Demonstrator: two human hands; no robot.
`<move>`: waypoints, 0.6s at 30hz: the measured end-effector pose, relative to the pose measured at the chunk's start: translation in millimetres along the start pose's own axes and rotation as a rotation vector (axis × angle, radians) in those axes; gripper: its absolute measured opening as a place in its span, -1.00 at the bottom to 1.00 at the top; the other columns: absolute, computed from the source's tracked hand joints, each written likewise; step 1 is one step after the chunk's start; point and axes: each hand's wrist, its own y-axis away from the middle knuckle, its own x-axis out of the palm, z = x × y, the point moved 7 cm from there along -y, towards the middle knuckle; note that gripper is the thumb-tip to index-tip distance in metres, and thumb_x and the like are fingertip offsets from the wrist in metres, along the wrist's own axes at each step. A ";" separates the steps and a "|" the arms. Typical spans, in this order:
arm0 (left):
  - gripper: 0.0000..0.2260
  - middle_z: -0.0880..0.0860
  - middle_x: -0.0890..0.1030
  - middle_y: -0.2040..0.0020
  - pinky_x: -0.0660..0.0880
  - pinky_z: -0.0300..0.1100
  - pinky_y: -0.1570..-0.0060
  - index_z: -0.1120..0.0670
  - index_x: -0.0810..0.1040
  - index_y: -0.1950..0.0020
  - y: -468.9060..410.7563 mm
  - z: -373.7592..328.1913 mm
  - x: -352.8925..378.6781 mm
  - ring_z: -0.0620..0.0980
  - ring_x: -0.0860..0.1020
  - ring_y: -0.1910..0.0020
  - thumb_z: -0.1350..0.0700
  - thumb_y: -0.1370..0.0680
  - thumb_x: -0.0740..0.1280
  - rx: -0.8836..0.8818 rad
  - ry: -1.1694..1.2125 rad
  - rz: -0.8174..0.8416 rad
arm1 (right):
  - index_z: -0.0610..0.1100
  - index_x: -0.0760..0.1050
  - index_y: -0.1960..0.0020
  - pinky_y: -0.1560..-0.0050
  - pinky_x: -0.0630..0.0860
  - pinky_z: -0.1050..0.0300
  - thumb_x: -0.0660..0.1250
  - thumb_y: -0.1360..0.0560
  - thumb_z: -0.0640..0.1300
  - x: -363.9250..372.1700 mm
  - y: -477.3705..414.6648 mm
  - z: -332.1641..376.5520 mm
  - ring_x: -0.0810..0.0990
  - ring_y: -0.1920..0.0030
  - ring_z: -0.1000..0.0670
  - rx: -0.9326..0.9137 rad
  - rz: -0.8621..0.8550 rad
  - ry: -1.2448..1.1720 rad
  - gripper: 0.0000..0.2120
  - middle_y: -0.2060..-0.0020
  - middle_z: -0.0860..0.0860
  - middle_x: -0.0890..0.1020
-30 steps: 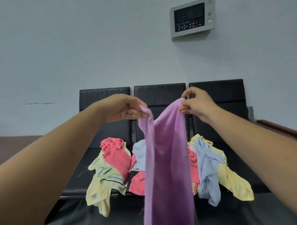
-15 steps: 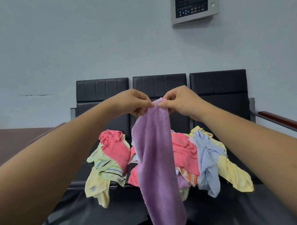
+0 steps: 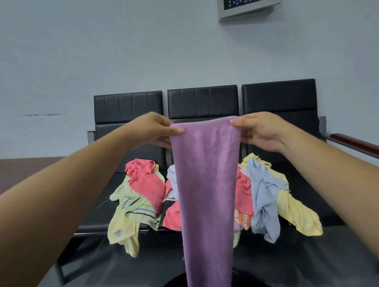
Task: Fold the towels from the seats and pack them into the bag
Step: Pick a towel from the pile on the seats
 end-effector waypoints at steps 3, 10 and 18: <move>-0.75 0.14 0.73 0.05 0.64 -0.12 -0.05 0.23 0.67 -0.02 -5.8 -2.2 -7.2 0.06 0.72 0.02 0.05 -0.51 0.50 0.064 0.101 -0.198 | -0.29 0.61 -0.17 -0.04 0.64 0.01 0.51 -0.44 -0.20 2.1 -6.5 -0.5 0.66 -0.08 -0.09 -0.007 0.021 -0.139 -0.66 -0.11 -0.18 0.68; -0.78 0.21 0.71 -0.01 0.62 -0.23 0.05 0.26 0.62 -0.13 -15.1 11.3 13.8 0.04 0.70 0.01 0.16 -0.56 0.45 0.091 0.219 -0.202 | -0.33 0.63 -0.15 -0.01 0.67 0.13 0.47 -0.48 -0.32 2.1 -7.7 -14.1 0.71 -0.06 -0.07 -0.017 0.019 0.056 -0.75 -0.07 -0.20 0.71; -0.95 0.16 0.67 0.10 0.60 -0.18 0.05 0.20 0.60 0.05 -25.2 4.7 58.5 -0.01 0.65 0.11 0.23 -0.56 0.43 0.112 0.254 -0.002 | -0.26 0.60 0.02 0.06 0.67 0.06 0.44 -0.49 -0.33 55.0 6.0 -47.3 0.69 0.12 -0.03 0.017 0.369 0.190 -0.93 0.17 -0.12 0.68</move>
